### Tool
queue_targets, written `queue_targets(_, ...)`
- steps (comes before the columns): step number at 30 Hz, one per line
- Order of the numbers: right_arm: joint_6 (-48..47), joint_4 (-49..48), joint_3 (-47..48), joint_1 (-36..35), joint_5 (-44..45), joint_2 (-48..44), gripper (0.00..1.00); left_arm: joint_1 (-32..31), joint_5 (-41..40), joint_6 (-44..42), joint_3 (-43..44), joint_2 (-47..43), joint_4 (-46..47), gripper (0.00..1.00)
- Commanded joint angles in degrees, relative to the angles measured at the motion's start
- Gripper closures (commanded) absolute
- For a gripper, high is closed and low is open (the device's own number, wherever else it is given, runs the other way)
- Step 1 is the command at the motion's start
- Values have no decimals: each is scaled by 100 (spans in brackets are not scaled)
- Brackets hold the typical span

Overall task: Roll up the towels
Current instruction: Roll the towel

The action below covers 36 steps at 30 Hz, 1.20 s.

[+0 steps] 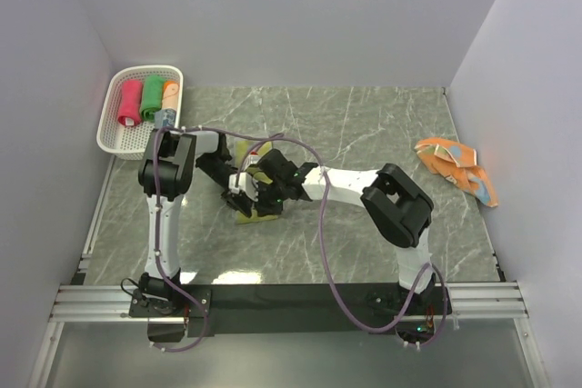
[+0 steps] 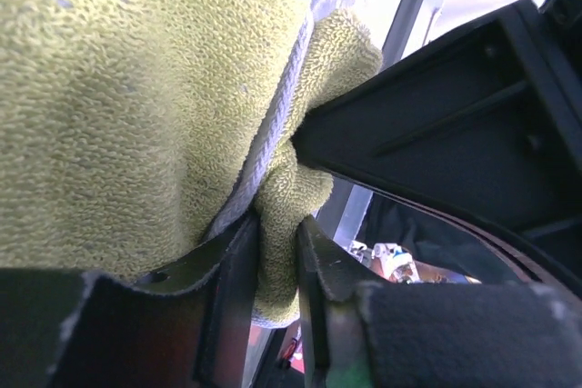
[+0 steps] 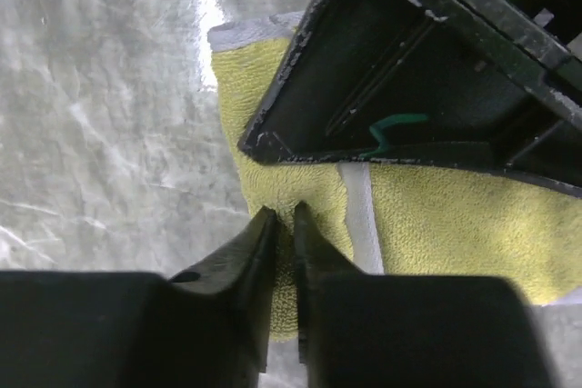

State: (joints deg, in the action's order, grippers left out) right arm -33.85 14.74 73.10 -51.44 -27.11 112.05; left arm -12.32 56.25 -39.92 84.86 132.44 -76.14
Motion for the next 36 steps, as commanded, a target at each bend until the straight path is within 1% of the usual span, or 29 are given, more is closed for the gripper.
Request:
queue_targets(1, -140, 415, 187, -50, 137, 203, 94, 185, -545, -315, -13, -174, 872, 67)
queue_targets(2, -183, 502, 222, -42, 49, 212, 97, 229, -510, -288, 4, -210, 899, 65)
queue_targets(3, -175, 712, 257, -42, -13, 212, 100, 264, -457, -297, 22, -254, 890, 59)
queue_targets(6, -149, 1073, 327, 29, -354, 124, 100, 484, -141, -244, 83, -526, 925, 50)
queue_targets(9, -87, 1451, 424, 99, -689, 45, 100, 704, 0, -52, 171, -895, 1127, 46)
queue_targets(11, -35, 1601, 503, 125, -795, 54, 100, 871, 44, 221, 294, -1167, 1303, 45)
queue_targets(15, 237, 2040, 828, 257, -1120, 264, 100, 1205, 237, 774, 435, -1598, 1934, 46)
queue_targets(16, 360, 2154, 1064, 353, -1329, 343, 100, 1405, 298, 958, 409, -1816, 2041, 46)
queue_targets(17, 422, 2295, 1223, 397, -1427, 535, 100, 1477, 351, 1064, 356, -1966, 2207, 46)
queue_targets(18, 484, 2592, 1389, 441, -1533, 650, 100, 1547, 369, 1179, 269, -2325, 2522, 47)
queue_targets(19, 536, 2760, 1722, 485, -1647, 765, 100, 1661, 369, 1371, 164, -2528, 2734, 47)
queue_targets(21, 694, 3190, 2057, 643, -1964, 1134, 100, 1767, 291, 1565, -302, -2967, 3138, 46)
queue_targets(22, 747, 3341, 2407, 688, -2060, 1274, 100, 1863, 160, 1723, -495, -3431, 3558, 46)
queue_targets(23, 809, 3525, 2602, 784, -2287, 1580, 100, 1908, 89, 1794, -888, -3653, 3719, 46)
queue_targets(24, 844, 3840, 2795, 819, -2385, 1740, 100, 1952, 18, 1847, -1084, -3882, 3842, 46)
queue_targets(25, 862, 4017, 3154, 863, -2499, 1889, 100, 2005, -165, 1874, -1277, -4310, 3930, 46)
queue_targets(26, 923, 4228, 3297, 925, -2666, 2169, 100, 2022, -236, 1822, -1653, -4758, 4001, 46)
queue_targets(27, 967, 4326, 3411, 951, -2746, 2285, 100, 2040, -333, 1760, -1848, -4763, 4019, 46)
queue_targets(28, 985, 4422, 3648, 969, -2799, 2399, 100, 2032, -447, 1525, -2059, -5233, 4002, 46)
queue_targets(29, 968, 4545, 3780, 978, -2843, 2635, 100, 2031, -500, 1348, -2461, -5481, 3923, 45)
queue_targets(30, 968, 4729, 3904, 995, -2904, 2734, 100, 2014, -553, 1138, -2657, -5710, 3862, 44)
queue_targets(31, 1081, 4757, 4044, 1013, -2931, 2821, 100, 1866, -649, 648, -3016, -6164, 3774, 43)
queue_targets(33, 1187, 4809, 4142, 1039, -3010, 3033, 100, 1567, -1071, 154, -3360, -6571, 3659, 42)
queue_targets(34, 1248, 4819, 4247, 1048, -3063, 3103, 100, 1218, -1255, -153, -3701, -6921, 3702, 41)
queue_targets(35, 1345, 4827, 4282, 1048, -3080, 3225, 100, 901, -1596, -200, -3879, -7081, 3807, 41)
queue_targets(36, 1389, 4888, 4335, 1048, -3089, 3288, 100, 645, -1773, -226, -4037, -7214, 4113, 41)
